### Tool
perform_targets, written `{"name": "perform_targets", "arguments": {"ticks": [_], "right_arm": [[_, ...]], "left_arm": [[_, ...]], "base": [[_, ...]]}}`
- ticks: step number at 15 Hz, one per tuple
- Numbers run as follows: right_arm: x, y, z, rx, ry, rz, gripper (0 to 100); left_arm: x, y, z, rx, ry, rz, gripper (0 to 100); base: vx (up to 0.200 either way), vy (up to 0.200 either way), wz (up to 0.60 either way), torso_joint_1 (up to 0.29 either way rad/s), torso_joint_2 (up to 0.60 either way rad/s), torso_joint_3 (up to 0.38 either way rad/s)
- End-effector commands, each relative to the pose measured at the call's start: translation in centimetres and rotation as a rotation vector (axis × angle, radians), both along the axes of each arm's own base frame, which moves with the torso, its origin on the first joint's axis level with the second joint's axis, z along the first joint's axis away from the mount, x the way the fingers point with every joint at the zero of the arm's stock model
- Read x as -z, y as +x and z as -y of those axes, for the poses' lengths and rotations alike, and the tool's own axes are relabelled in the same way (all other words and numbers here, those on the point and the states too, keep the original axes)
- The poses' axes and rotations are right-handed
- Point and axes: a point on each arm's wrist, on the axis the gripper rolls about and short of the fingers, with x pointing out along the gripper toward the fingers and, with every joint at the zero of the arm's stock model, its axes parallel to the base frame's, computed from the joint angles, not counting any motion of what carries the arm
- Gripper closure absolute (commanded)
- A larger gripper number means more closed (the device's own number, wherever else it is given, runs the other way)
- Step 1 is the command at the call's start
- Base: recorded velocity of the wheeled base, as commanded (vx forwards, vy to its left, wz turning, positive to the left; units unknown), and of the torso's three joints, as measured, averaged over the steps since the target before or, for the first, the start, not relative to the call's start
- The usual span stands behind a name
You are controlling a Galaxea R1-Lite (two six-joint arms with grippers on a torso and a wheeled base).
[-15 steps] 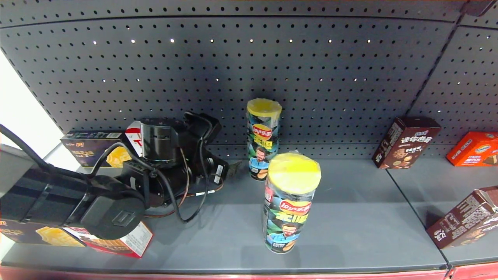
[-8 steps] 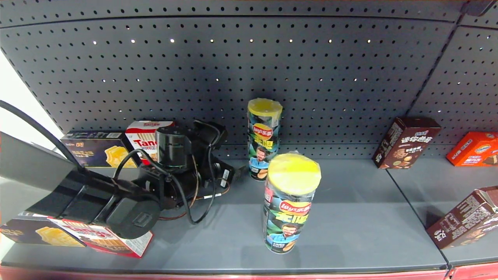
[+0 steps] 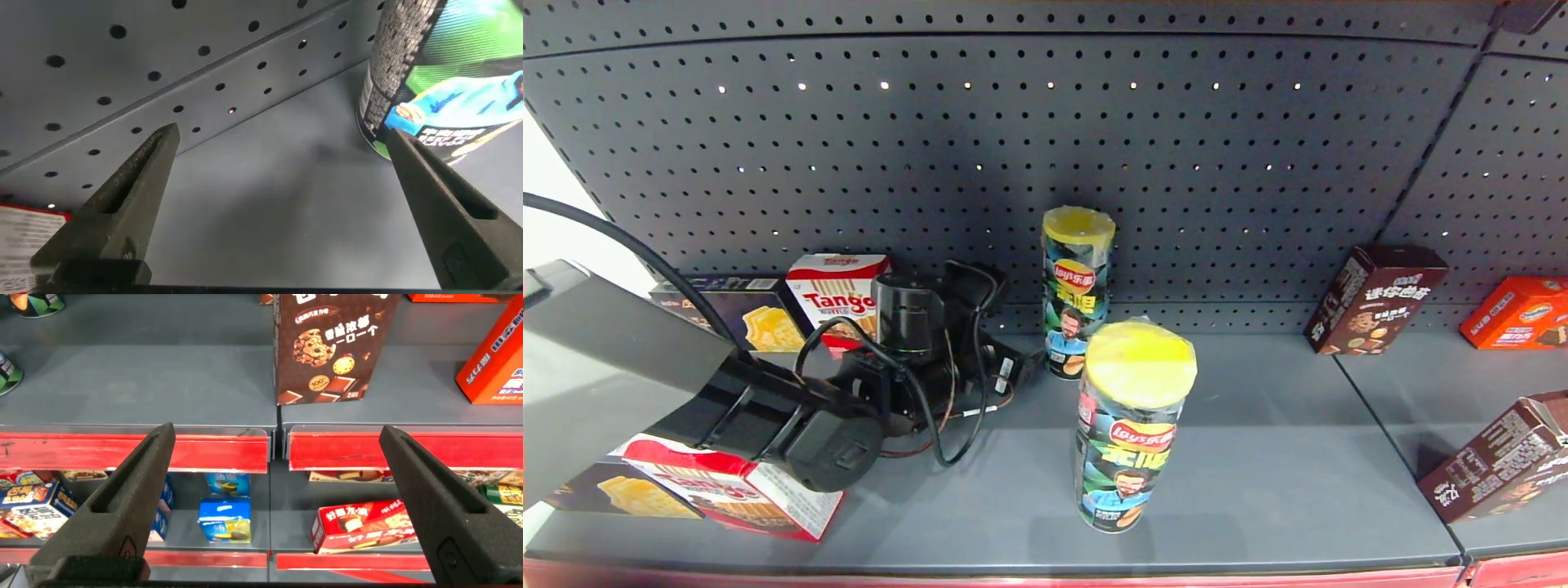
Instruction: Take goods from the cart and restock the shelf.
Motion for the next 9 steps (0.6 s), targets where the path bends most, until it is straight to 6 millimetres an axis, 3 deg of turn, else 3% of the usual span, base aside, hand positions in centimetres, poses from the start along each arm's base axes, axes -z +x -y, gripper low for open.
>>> {"name": "perform_targets", "arguments": {"ticks": [1,9], "right_arm": [[0.0,0.0,0.0,-0.001,0.0,-0.002,0],[0.0,0.0,0.0,0.001,0.0,-0.002,0]], "left_arm": [[0.3,0.1,0.1,0.001,0.004,-0.007,0],[0.7,-0.3,1.2,0.028,-0.003,-0.018,0]], "base": [[0.0,0.0,0.0,0.0,0.0,0.0],[0.0,0.0,0.0,0.0,0.0,0.0]]}}
